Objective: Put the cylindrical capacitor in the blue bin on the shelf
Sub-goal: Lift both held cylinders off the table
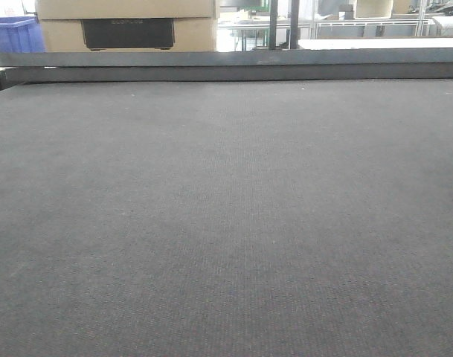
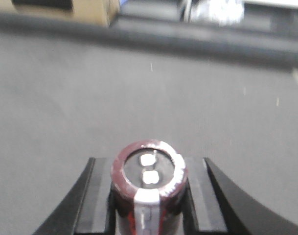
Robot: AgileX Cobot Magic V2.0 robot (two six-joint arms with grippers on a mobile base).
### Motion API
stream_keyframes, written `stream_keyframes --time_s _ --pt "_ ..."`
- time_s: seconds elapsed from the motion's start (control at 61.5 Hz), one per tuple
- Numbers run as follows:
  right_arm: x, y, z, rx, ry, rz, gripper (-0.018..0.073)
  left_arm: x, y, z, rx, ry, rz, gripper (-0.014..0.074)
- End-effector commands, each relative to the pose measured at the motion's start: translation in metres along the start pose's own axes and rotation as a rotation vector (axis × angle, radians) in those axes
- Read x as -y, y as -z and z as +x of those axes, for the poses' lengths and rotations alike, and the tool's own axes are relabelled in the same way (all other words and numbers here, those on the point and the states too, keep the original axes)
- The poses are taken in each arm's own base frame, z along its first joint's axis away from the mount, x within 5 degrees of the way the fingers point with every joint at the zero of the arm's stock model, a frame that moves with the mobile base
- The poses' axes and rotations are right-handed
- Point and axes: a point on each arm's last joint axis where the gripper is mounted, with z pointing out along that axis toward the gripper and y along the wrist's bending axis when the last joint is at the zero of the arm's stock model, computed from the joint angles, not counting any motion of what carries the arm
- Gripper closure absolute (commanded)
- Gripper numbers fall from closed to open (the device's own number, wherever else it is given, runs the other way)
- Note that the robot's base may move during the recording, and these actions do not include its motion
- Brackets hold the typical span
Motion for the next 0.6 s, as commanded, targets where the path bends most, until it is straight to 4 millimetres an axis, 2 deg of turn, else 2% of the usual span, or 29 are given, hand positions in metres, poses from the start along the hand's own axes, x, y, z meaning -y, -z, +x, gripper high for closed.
stream_keyframes --time_s 0.0,0.163,0.586 --pt "-0.001 0.014 -0.005 0.087 0.012 0.001 0.0721 0.001 0.015 0.0 0.059 0.006 0.011 0.0707" --pt "-0.001 0.025 -0.007 0.153 0.014 0.005 0.0721 0.001 0.019 0.0 0.074 0.006 0.01 0.0707" --pt "-0.002 0.026 -0.009 0.167 0.005 -0.001 0.0721 0.001 0.019 -0.001 0.076 0.001 0.005 0.0707"
